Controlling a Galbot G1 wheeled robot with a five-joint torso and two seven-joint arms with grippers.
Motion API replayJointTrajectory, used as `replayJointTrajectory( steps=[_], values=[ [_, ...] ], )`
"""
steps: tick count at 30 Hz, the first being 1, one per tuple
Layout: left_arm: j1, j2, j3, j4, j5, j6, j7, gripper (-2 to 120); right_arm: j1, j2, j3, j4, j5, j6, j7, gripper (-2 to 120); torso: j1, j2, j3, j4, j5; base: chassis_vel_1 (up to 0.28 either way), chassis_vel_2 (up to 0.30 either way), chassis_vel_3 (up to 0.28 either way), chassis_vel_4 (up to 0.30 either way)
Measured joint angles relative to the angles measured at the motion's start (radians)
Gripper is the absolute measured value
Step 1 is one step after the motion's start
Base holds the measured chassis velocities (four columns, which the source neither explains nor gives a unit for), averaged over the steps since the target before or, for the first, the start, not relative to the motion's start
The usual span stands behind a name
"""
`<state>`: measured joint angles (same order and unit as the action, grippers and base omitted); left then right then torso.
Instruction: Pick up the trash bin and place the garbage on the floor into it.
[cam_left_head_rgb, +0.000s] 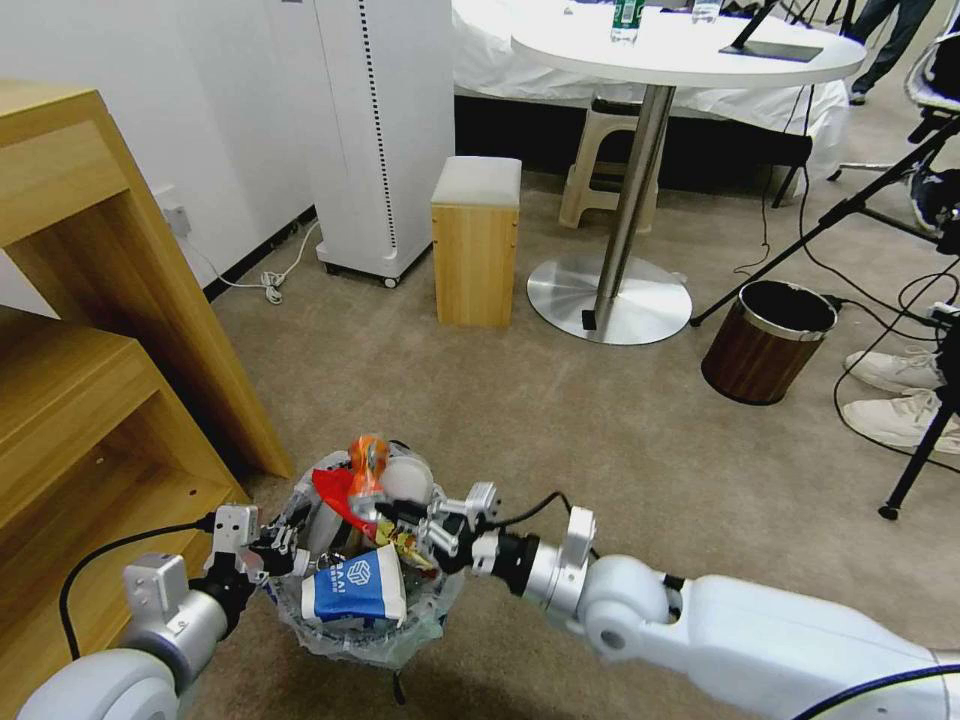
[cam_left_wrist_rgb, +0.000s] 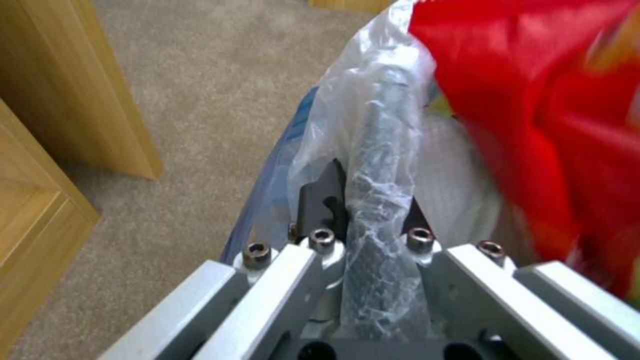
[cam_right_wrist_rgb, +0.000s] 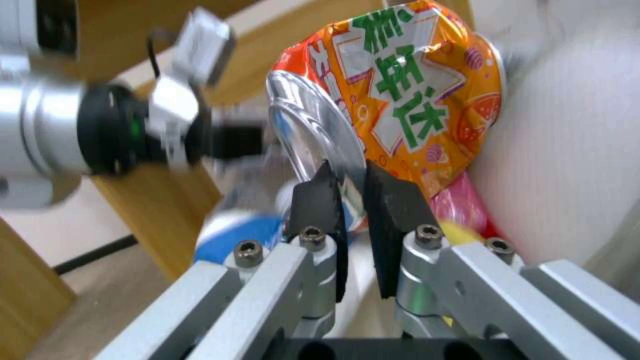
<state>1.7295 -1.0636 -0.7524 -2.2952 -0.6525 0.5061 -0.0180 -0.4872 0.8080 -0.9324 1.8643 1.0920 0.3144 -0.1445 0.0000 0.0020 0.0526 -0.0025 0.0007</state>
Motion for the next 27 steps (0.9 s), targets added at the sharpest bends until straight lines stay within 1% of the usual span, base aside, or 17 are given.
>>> replayJointTrajectory(
  steps=[4,11,16,18,21,22,24,25,27],
  values=[
    [0.001,-0.003,-0.001,-0.001,-0.001,0.001,-0.001,3,-0.007,0.021,-0.027,-0.028,-0.009,0.0,0.02,7,0.0,0.0,0.0,0.0,-0.0001,0.0,0.0,0.0,0.0],
    [0.006,-0.012,-0.001,-0.003,0.002,0.001,0.0,3,-0.012,0.039,-0.035,-0.064,-0.017,-0.01,0.064,7,0.0,0.0,0.0,0.0,-0.0001,0.0,0.0,0.0,0.0],
    [0.01,-0.013,-0.001,-0.008,0.002,0.001,0.0,3,-0.016,0.045,-0.035,-0.076,-0.024,-0.01,0.076,7,0.0,0.0,0.0,0.0,0.0001,0.0,0.0,0.0,0.0],
    [0.01,-0.013,-0.001,-0.008,0.002,0.0,0.0,3,-0.016,0.045,-0.035,-0.076,-0.025,-0.01,0.077,10,0.0,0.0,0.0,0.0001,0.0001,0.0,0.0,0.0,0.0],
    [0.01,-0.009,-0.006,-0.004,0.002,-0.002,0.002,3,-0.018,0.037,-0.015,-0.041,-0.022,-0.012,0.083,22,0.0,0.0,0.0,0.0,0.0001,0.0,0.0,0.0,0.0],
    [0.01,-0.009,-0.006,-0.004,0.002,-0.002,0.002,3,-0.018,0.037,-0.015,-0.041,-0.022,-0.012,0.083,22,0.0,0.0,0.0,0.0,0.0001,0.0,0.0,0.0,0.0],
    [0.005,-0.002,-0.007,0.011,0.001,-0.002,0.002,3,-0.022,0.02,-0.003,-0.002,-0.022,-0.019,0.082,34,0.0,0.0,0.0,0.0,0.0,0.0,0.0,0.0,0.0],
    [0.005,-0.002,-0.007,0.011,0.001,-0.002,0.002,3,-0.022,0.02,-0.003,-0.002,-0.022,-0.019,0.082,34,0.0,0.0,0.0,0.0,0.0,0.0,0.0,0.0,0.0],
    [0.004,0.005,-0.008,0.022,0.0,-0.001,0.001,3,-0.026,0.008,0.008,0.03,-0.021,-0.024,0.081,44,0.0,0.0,0.0,0.0,0.0001,0.0,0.0,0.0,0.0]
  ],
)
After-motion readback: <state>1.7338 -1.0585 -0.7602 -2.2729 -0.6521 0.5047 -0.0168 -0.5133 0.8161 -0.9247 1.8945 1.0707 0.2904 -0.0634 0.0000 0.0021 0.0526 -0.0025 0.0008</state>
